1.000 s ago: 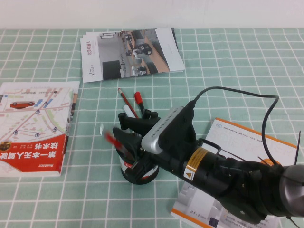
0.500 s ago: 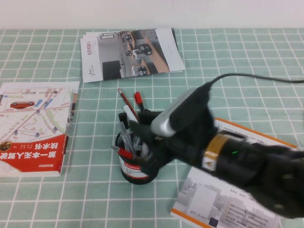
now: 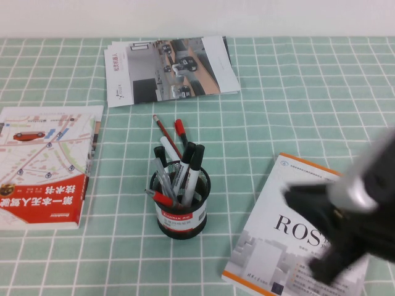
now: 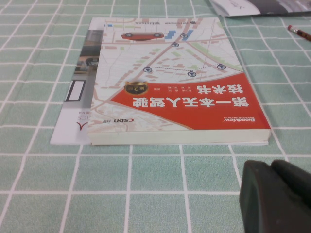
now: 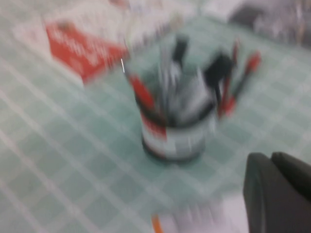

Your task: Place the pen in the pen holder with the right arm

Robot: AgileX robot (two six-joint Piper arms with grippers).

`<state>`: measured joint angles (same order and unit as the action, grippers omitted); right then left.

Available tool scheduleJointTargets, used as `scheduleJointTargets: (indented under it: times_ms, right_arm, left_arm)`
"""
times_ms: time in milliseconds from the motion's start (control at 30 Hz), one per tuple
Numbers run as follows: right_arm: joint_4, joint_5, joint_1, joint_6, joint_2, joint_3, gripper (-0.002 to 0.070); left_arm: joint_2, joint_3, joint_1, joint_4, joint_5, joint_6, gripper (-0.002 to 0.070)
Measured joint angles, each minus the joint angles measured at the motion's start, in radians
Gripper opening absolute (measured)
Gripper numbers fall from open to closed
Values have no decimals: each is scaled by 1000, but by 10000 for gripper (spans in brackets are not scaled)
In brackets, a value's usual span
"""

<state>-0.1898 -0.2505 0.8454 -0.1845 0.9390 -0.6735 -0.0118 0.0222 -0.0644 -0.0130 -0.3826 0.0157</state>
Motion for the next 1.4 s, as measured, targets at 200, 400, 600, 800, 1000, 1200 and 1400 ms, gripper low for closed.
scheduleJointTargets:
  times_ms: [200, 400, 600, 800, 1000, 1200, 1400]
  right_arm:
    - [19, -273, 0, 0, -111, 36, -17]
    - [38, -354, 2, 0, -119, 39, -18]
    - [10, -270, -49, 0, -155, 114, -19]
    - [173, -33, -403, 0, -272, 336, -19]
    - [209, 115, -700, 0, -480, 579, -19]
    - [213, 105, -753, 0, -723, 698, -19]
    - [206, -16, -753, 0, -893, 698, -19]
  left_arm:
    - [0, 0, 0, 0, 0, 0, -4]
    - [0, 0, 0, 0, 0, 0, -4]
    - [0, 0, 0, 0, 0, 0, -4]
    - [0, 0, 0, 0, 0, 0, -4]
    - [0, 0, 0, 0, 0, 0, -4]
    - [0, 0, 0, 0, 0, 0, -4]
    - [0, 0, 0, 0, 0, 0, -4]
